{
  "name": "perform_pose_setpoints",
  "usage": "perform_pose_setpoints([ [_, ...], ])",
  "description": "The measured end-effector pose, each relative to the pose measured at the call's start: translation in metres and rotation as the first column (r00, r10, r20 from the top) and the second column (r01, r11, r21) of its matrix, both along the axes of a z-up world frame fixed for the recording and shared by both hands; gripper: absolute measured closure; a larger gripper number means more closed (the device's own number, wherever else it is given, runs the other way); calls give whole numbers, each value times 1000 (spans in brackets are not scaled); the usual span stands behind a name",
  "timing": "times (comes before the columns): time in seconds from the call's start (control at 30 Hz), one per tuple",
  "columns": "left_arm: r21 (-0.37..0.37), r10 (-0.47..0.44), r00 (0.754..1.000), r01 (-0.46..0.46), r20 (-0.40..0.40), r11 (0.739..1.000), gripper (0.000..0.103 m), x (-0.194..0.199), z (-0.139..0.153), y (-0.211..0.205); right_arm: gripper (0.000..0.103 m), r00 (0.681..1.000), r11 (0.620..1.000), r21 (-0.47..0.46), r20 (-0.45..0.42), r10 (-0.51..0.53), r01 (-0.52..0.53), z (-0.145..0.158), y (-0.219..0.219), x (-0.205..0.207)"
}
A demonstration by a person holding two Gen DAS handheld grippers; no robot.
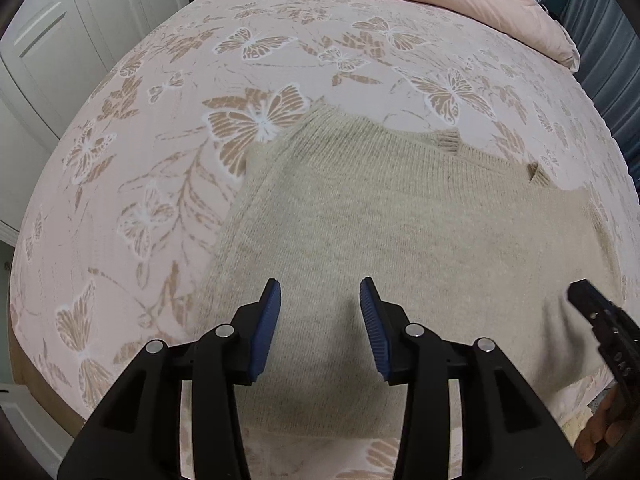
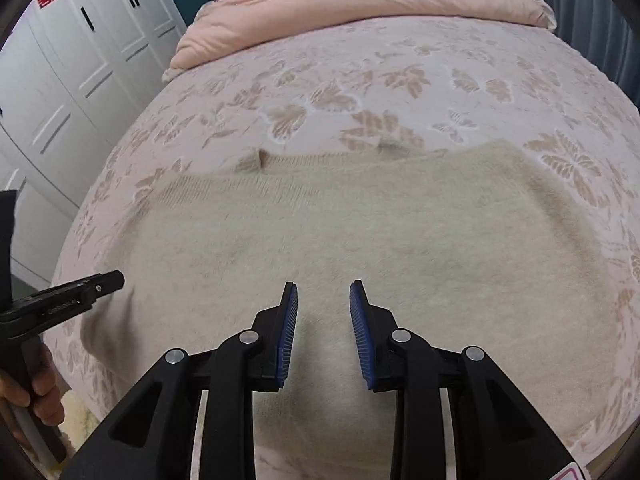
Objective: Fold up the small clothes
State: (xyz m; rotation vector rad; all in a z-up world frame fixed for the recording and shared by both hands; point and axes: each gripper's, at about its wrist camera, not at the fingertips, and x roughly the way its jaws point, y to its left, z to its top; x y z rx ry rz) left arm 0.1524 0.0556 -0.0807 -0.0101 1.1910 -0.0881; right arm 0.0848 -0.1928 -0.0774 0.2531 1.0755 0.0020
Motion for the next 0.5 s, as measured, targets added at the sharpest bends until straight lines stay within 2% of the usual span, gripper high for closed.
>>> perform_pose_setpoints([
  [0.07, 0, 8, 1000, -8, -3, 1000, 63, -7, -1, 5, 74, 995, 999, 41, -98, 4, 0, -33, 9, 6],
  [0.1, 0, 9, 1000, -9, -6, 1000, 63, -10, -2, 8, 74, 997, 1000, 14, -78, -2, 3, -35, 13, 5],
  [0.17, -8, 16, 1000, -16, -11, 1000, 61, -18, -3, 17, 74, 996, 1000, -3, -83, -17, 17, -21, 18, 8],
  [0.23, -34, 48, 999, -48, -16, 998, 50, -29, -5, 32, 75, 999, 995, 96, -34, 0, 3, 0, 23, 15],
  [0.33, -128, 112, 992, -118, -50, 985, 50, -49, -14, 56, 75, 999, 996, 74, 3, 40, -40, 15, 43, 37],
  [0.4, -201, 157, 985, -167, -67, 965, 50, -63, -19, 69, 75, 997, 995, 82, -46, 54, -50, -2, 55, 59],
  [0.47, -255, 185, 980, -196, -68, 947, 48, -75, -21, 77, 75, 984, 996, 68, -167, 60, -49, -42, 66, 78],
  [0.5, -268, 207, 976, -219, -72, 938, 45, -81, -23, 81, 75, 988, 998, 38, -141, 62, -57, -49, 70, 81],
])
